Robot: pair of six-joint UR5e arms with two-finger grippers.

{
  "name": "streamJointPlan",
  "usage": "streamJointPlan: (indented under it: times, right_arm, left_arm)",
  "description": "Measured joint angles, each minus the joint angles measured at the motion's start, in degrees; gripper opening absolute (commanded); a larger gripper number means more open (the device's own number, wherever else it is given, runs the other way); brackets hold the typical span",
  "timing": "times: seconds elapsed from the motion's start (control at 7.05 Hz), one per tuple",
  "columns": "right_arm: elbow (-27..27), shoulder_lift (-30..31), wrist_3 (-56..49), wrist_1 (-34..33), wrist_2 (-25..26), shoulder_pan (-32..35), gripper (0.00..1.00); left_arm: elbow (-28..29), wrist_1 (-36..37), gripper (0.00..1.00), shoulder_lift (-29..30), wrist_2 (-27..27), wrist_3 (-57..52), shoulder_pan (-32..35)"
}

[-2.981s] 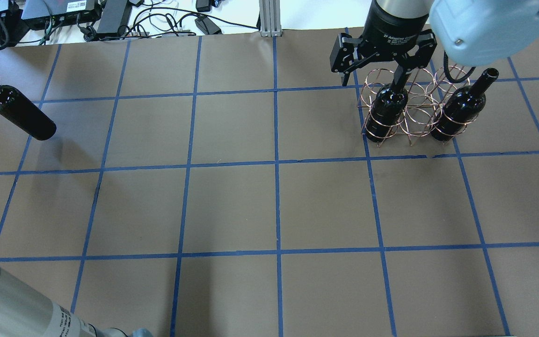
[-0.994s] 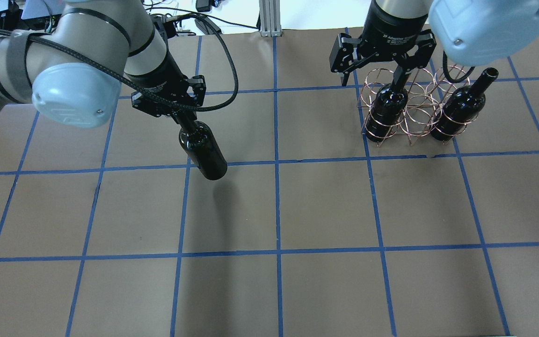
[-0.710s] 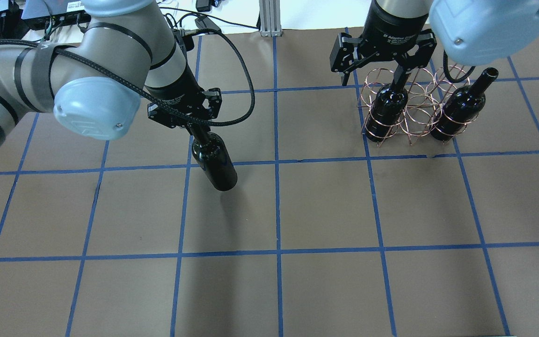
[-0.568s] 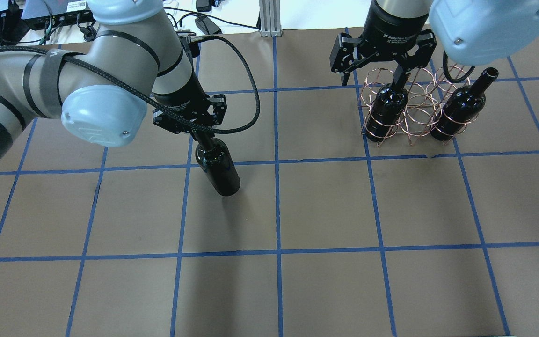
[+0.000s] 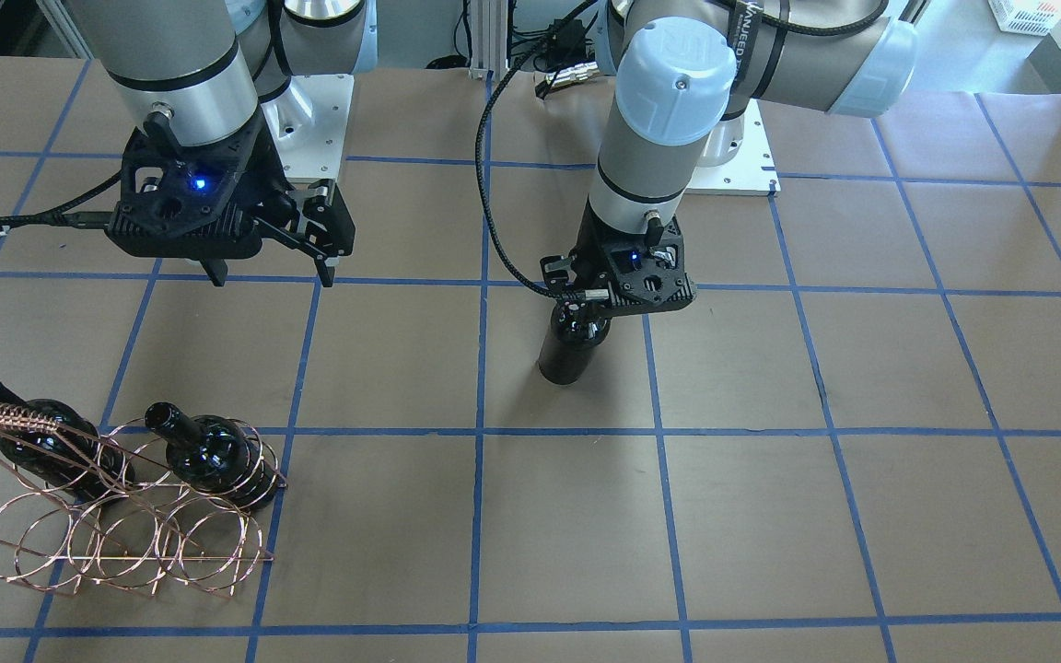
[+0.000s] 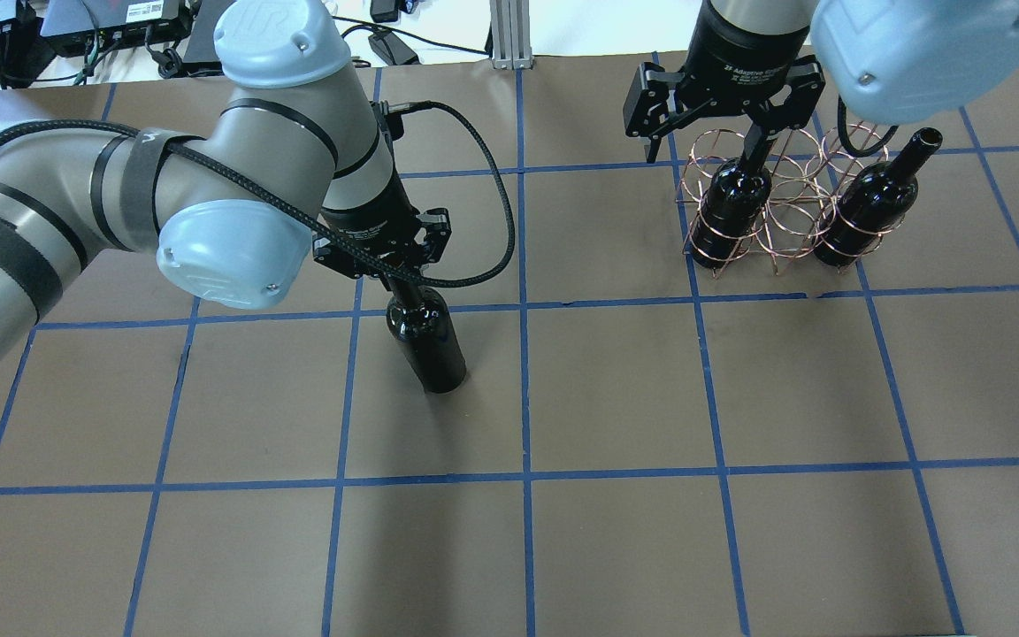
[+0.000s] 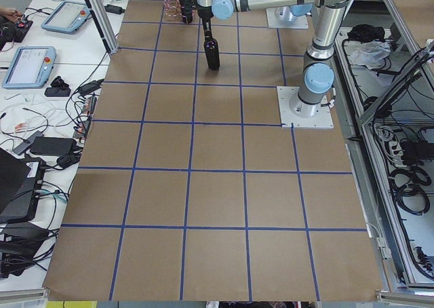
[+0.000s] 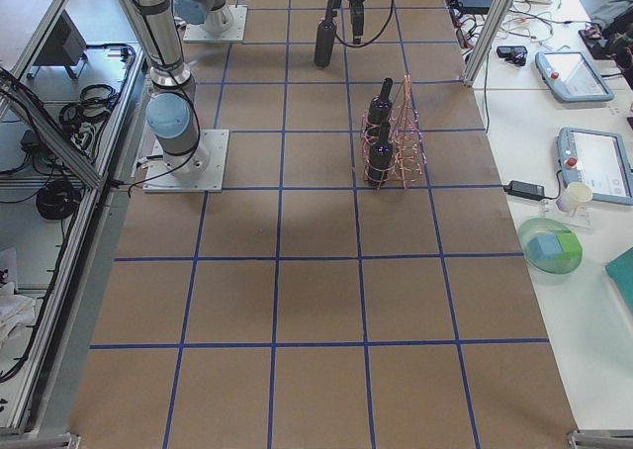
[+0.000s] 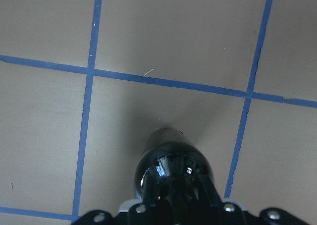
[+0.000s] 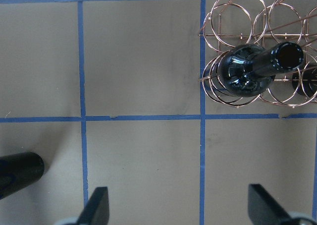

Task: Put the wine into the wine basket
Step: 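Stand the bottle upright on the table and open the left gripper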

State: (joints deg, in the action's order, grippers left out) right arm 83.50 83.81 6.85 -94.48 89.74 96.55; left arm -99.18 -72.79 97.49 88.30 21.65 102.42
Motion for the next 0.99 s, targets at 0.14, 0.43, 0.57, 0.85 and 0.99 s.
streamJointPlan:
  times: [0.14,0.43,0.57,0.85,0.99]
  right_arm:
    - [0.0,0.0,0.0,0.0,0.0,0.0,1.00]
    - [0.0,0.0,0.0,0.0,0.0,0.0,1.00]
    - [0.0,0.0,0.0,0.0,0.0,0.0,1.00]
    - [0.0,0.1,0.0,0.0,-0.1,0.0,1.00]
    - [0.1,0.1,0.0,0.0,-0.1,0.1,1.00]
  left_arm:
    - [0.0,0.0,0.00,0.0,0.4,0.0,0.2]
    - [-0.1,-0.1,0.68,0.0,0.5,-0.1,0.3]
    - [-0.1,-0.2,1.00,0.0,0.5,0.1,0.3]
    - [0.0,-0.5,1.00,-0.2,0.4,0.3,0.4]
    - [0.5,-0.8,1.00,-0.4,0.1,0.4,0.4]
